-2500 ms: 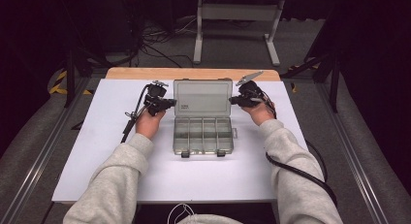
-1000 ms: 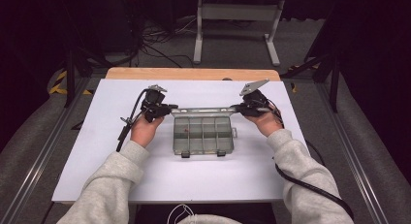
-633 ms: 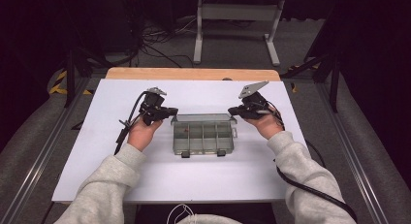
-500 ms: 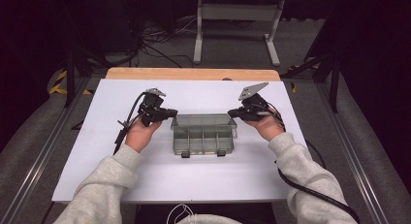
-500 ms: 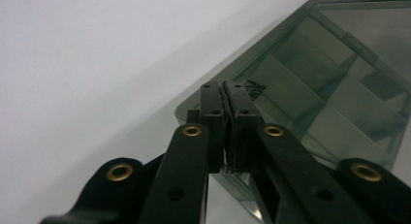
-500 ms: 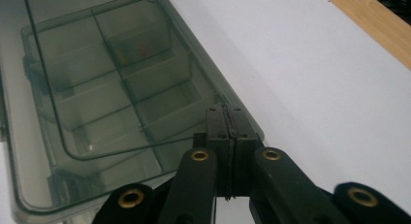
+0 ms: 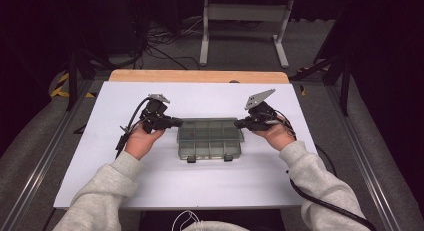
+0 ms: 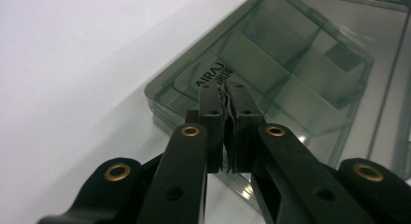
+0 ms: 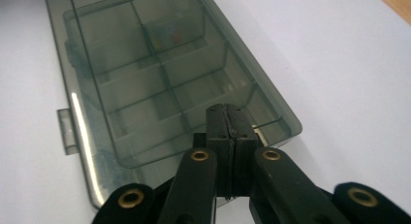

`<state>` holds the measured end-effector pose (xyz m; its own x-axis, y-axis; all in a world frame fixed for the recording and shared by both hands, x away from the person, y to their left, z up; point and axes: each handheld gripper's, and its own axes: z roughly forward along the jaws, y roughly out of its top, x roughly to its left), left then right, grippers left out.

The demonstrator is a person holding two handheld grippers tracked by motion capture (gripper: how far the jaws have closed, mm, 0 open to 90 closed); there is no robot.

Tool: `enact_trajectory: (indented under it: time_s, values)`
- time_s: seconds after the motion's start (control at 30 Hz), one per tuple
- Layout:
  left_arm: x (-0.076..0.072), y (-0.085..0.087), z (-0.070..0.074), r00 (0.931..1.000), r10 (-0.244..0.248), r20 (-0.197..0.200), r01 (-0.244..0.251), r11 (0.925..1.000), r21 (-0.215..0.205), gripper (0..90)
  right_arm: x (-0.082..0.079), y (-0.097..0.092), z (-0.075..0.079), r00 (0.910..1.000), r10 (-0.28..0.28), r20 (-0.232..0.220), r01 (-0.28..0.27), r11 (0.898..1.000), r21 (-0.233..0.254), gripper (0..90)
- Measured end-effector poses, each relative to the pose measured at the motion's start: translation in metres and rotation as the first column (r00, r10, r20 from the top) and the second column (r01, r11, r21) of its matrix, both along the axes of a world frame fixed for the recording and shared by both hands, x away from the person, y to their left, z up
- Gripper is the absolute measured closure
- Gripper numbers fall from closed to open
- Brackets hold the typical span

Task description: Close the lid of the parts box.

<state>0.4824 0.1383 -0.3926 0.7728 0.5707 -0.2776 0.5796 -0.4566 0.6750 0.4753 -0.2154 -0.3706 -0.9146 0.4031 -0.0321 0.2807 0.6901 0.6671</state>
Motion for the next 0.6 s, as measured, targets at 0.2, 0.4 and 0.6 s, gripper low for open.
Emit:
enact_trajectory:
  time_s: [0.2,0.4,0.6]
  values:
    - [-0.005,-0.001,0.001,0.9991,-0.041,-0.001,0.041,0.9990,0.018,86.6,-0.006,0.003,0.000,0.9995,0.020,-0.026,-0.020,1.000,-0.009,90.0]
    - [-0.010,-0.002,0.001,0.9978,-0.064,-0.013,0.065,0.9978,0.013,85.5,-0.012,0.006,0.000,0.9985,0.036,-0.041,-0.037,0.999,-0.026,90.0]
    - [-0.016,-0.005,0.000,0.9933,-0.114,-0.021,0.114,0.9935,0.006,84.1,-0.017,0.008,-0.001,0.9962,0.056,-0.066,-0.059,0.997,-0.044,90.0]
